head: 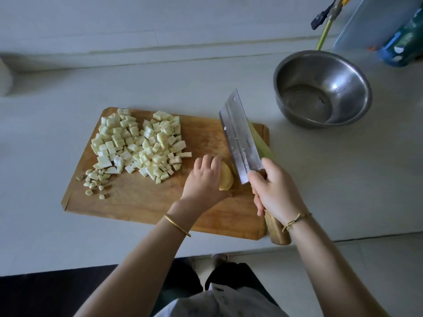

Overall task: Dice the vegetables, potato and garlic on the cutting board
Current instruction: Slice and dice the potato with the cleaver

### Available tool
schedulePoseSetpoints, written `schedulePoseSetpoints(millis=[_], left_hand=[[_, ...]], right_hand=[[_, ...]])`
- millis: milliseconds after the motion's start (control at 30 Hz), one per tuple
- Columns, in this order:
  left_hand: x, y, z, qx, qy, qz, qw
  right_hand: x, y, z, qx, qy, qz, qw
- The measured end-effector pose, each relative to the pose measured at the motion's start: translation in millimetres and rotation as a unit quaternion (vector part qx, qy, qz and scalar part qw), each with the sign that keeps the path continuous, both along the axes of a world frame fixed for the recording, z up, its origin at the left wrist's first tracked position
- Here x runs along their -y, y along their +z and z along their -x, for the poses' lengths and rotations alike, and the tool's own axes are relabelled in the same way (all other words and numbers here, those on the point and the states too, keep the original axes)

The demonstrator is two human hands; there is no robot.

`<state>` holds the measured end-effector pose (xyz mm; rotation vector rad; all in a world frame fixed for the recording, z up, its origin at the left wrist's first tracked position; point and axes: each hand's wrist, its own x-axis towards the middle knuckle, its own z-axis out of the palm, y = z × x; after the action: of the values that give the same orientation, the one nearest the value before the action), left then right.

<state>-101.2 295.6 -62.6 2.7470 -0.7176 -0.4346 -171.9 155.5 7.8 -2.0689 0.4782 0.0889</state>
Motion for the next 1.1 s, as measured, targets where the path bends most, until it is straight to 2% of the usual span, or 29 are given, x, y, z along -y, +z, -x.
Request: schedulePoseSetpoints(millis=[167, 333, 567, 700, 1100], left_hand=[[7, 5, -4, -0.034, 0.011, 0.014, 0.999], [7, 4, -13, -0.02, 0.049, 0.022, 0.998], [5, 4, -28, -0.071, 0.129, 0.141, 0.979], [-3, -3, -21, -0.058, 0.134, 0.182, 0.972], [-6, -11, -20, -0.066, 0.089, 0.203, 0.973]], right_hand=[[-2, -19, 2, -0.01, 0.021, 0.059, 0.998], [-3, -31, 2, -0.021, 0.04, 0.088, 0.995], [-16, -35, -14, -0.017, 0.038, 0.118, 0.992], [-25, -34, -18, -0.035, 0.034, 0.125, 0.991], [-49, -26, -22, -0.07, 0.037, 0.152, 0.985]])
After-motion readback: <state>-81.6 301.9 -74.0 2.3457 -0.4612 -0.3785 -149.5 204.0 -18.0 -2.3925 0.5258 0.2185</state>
